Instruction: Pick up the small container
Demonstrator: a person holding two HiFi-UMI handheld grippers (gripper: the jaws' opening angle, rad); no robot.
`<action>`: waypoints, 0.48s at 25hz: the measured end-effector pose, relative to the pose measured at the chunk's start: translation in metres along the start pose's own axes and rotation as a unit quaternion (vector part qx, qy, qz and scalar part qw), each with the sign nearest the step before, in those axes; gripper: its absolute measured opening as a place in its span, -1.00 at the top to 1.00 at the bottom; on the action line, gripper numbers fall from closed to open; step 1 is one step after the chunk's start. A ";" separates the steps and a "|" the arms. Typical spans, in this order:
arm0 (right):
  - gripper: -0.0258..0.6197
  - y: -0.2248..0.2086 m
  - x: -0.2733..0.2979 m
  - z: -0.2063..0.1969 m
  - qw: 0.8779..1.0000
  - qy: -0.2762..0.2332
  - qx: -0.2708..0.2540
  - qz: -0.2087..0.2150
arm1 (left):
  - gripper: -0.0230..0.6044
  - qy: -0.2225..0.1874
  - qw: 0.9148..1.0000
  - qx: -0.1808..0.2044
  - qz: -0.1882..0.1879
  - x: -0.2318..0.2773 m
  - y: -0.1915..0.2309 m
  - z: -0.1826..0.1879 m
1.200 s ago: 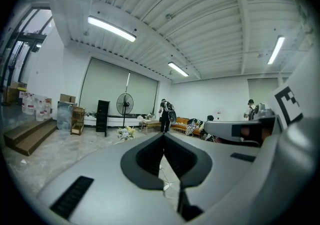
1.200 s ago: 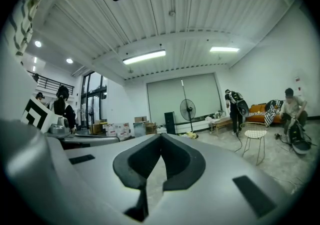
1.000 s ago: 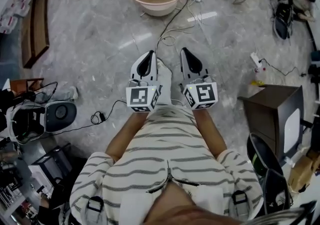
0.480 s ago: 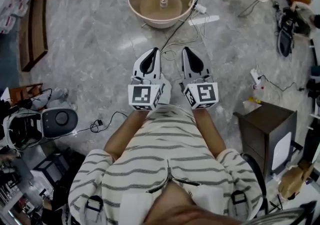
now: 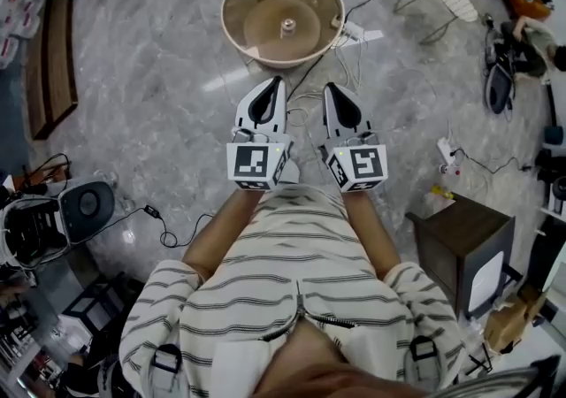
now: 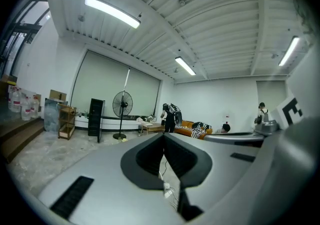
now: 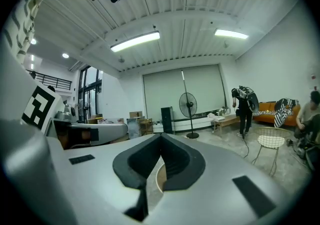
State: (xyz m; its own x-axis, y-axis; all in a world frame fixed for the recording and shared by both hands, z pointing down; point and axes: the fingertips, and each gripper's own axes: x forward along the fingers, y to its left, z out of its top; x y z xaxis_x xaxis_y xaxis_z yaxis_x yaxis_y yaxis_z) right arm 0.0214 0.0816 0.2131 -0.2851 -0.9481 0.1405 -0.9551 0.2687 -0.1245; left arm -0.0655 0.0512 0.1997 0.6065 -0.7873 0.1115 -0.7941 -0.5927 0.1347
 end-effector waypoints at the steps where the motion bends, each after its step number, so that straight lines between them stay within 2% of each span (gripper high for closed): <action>1: 0.90 -0.002 0.008 0.002 1.000 0.001 -0.001 0.002 | 0.93 0.002 1.000 -0.002 -0.001 0.006 0.004 0.000; 7: 0.90 -0.008 0.041 0.006 1.000 0.003 -0.010 0.015 | 0.93 0.008 1.000 -0.012 0.001 0.031 0.024 -0.005; 12: 0.90 -0.020 0.058 0.003 1.000 0.013 -0.004 0.020 | 0.93 0.015 0.999 -0.022 0.018 0.048 0.038 -0.010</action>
State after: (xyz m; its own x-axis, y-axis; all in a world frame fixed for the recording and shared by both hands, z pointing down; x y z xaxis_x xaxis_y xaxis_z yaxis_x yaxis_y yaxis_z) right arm 0.0242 0.0208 0.2204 -0.3245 -0.9322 0.1605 -0.9436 0.3073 -0.1233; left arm -0.0665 -0.0077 0.2198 0.5783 -0.8025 0.1466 -0.8138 -0.5550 0.1722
